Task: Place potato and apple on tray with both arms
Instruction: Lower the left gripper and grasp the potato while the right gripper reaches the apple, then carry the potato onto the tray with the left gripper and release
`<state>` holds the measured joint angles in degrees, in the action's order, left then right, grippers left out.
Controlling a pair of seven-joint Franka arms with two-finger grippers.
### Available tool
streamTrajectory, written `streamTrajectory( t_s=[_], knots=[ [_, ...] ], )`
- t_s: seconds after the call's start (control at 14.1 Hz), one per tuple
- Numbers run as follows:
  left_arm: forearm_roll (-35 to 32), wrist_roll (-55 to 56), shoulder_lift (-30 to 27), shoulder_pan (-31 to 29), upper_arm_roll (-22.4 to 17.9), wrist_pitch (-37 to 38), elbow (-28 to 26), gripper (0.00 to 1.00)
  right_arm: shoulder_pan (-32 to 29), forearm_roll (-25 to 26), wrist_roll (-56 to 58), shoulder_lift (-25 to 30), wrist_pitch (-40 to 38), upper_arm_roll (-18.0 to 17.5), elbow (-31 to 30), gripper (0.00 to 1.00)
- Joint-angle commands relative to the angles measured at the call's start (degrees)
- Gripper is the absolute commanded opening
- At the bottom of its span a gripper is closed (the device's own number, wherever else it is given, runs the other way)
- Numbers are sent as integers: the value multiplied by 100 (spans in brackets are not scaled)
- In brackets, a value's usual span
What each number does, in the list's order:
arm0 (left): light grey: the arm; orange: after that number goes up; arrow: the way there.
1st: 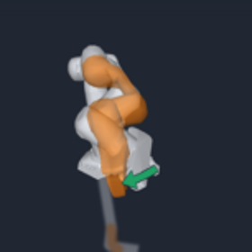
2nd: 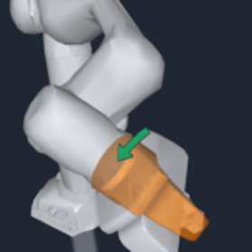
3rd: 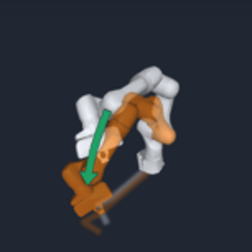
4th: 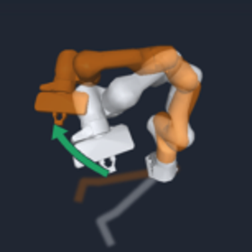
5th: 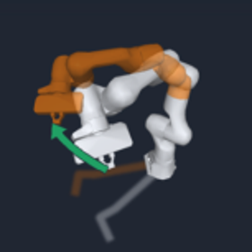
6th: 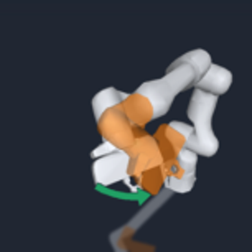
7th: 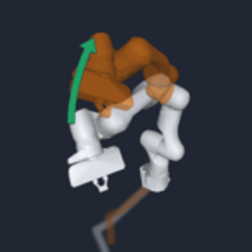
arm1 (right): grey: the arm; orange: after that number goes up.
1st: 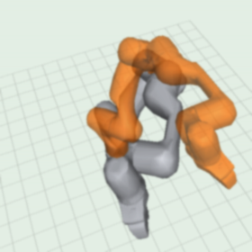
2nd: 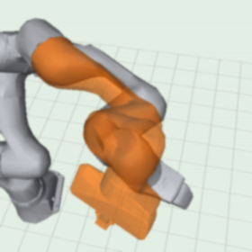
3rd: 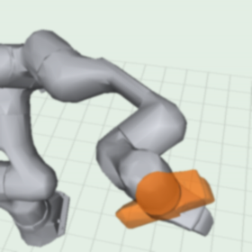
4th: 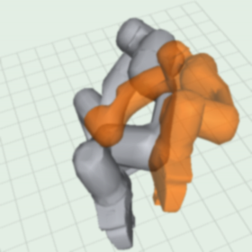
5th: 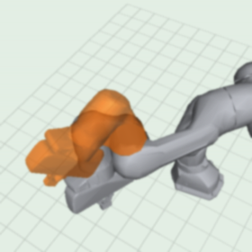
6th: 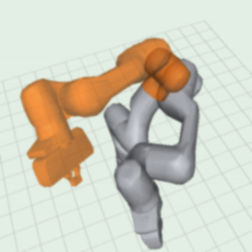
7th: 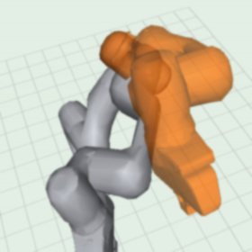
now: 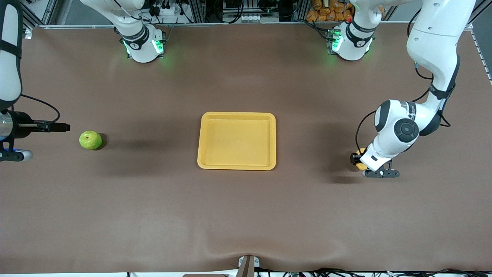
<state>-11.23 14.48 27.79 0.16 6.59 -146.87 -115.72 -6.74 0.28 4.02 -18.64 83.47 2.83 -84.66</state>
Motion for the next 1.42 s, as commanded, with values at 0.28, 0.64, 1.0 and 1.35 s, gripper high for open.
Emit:
streamTrajectory(
  t_s=[0.28,0.64,1.0,1.35],
  knots=[
    [-151,2011,-801,282,1122,1037,49,18,-169,297,90,80,792,-89,-524,100],
    [-169,3586,-520,1379,1353,1353,681,18,-389,288,458,71,1635,-89,-1148,100],
    [-353,4526,558,2109,1345,1363,1893,18,-521,297,582,-51,2235,-98,-1571,100],
    [-591,4783,1536,2462,1318,1241,2835,18,-547,297,626,-377,2419,-89,-1580,100]
  ],
)
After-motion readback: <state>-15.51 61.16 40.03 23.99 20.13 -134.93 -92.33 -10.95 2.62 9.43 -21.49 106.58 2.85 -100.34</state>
